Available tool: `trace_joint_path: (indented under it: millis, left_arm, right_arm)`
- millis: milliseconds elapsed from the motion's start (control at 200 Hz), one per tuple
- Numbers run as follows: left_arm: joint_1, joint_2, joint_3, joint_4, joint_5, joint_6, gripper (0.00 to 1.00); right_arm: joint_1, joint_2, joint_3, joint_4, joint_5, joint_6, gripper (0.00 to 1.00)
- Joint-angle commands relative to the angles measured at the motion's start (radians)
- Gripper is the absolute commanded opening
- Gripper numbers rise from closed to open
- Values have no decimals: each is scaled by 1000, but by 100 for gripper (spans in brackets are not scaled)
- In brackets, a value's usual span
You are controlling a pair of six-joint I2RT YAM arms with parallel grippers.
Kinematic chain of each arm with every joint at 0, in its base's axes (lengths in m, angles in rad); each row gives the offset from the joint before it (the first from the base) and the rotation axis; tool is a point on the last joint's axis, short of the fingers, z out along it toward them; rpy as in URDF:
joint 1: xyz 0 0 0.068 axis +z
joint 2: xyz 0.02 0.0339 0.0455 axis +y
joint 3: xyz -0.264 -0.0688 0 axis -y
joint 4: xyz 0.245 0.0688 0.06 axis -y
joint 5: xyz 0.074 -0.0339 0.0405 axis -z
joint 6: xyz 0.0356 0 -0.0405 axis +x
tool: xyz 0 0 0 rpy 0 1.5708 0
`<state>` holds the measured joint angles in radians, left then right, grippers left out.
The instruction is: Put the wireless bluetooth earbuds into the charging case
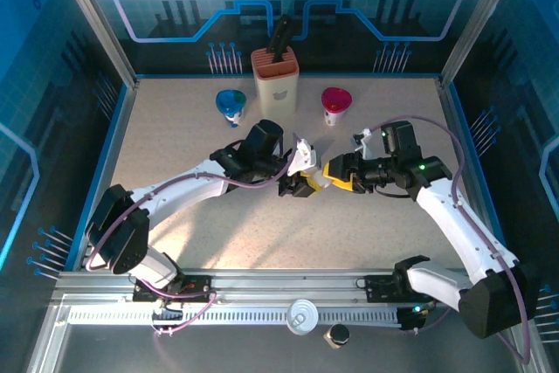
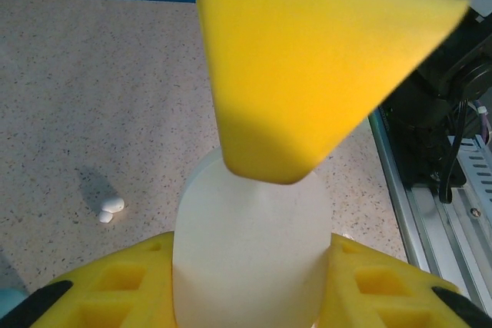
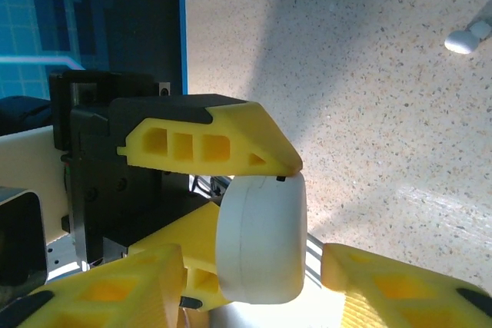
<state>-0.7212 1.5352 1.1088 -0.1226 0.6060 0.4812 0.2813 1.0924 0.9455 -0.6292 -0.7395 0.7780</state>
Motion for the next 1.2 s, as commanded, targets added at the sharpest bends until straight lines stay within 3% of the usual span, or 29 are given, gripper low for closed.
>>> trace_joint_path:
  millis: [0, 265, 490, 555, 650, 931, 1076, 1196]
  left_arm:
    - [-3, 2, 37, -17, 6, 35, 28]
    - [-4, 13, 52, -20, 8, 35, 28]
    - [-6, 11, 38, 6, 10, 11, 29]
    - [-5, 6, 27, 31, 8, -9, 36]
    - [-1, -12, -5, 96, 3, -56, 53]
    - [29, -116, -162, 492, -33, -342, 87]
    - [38, -152, -197, 609, -90, -468, 82]
    - [38, -176, -214, 656, -105, -481, 77]
  right_arm:
    - [12, 14, 20, -20, -22, -7, 49]
    - [22, 40, 14, -3, -29, 1, 43]
    - [22, 52, 17, -5, -35, -1, 24]
    - [21, 47, 20, -2, -33, 1, 21]
    - [12, 32, 26, 13, -38, 15, 19]
    - [-49, -39, -28, 226, -158, 215, 18]
    - [-78, -76, -45, 347, -212, 321, 18]
    - [-92, -91, -40, 416, -233, 391, 17]
